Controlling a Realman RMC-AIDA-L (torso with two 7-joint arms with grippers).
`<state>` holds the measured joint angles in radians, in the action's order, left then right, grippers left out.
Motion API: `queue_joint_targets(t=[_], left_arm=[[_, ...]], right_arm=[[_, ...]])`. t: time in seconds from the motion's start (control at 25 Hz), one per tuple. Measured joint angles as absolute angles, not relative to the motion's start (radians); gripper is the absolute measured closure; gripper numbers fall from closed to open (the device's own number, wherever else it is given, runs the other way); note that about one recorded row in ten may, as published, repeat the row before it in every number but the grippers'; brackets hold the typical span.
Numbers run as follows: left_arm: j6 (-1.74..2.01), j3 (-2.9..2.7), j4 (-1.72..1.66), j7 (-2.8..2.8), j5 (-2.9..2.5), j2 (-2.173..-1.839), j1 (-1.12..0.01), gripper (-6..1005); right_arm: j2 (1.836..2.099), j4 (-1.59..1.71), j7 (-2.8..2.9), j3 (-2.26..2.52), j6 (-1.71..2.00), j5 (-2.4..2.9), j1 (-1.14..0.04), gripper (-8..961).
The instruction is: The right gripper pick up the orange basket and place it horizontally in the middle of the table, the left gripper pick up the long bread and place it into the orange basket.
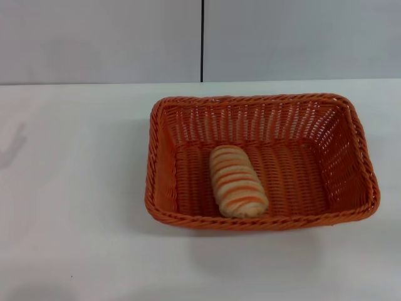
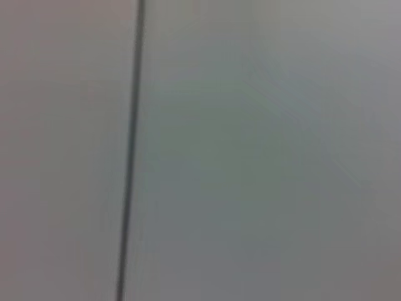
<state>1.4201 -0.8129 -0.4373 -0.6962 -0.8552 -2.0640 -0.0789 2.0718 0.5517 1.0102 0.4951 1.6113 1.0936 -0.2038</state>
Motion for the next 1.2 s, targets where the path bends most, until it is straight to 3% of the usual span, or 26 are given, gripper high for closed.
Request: queue_joint_targets(t=[1.2], left_arm=[[1.457, -0.671, -0.284, -0.555, -0.857, -2.064, -0.167, 194]], right_arm=[[2.073, 0.39, 0.911, 0.326, 1.623, 1.078, -0.242, 217]])
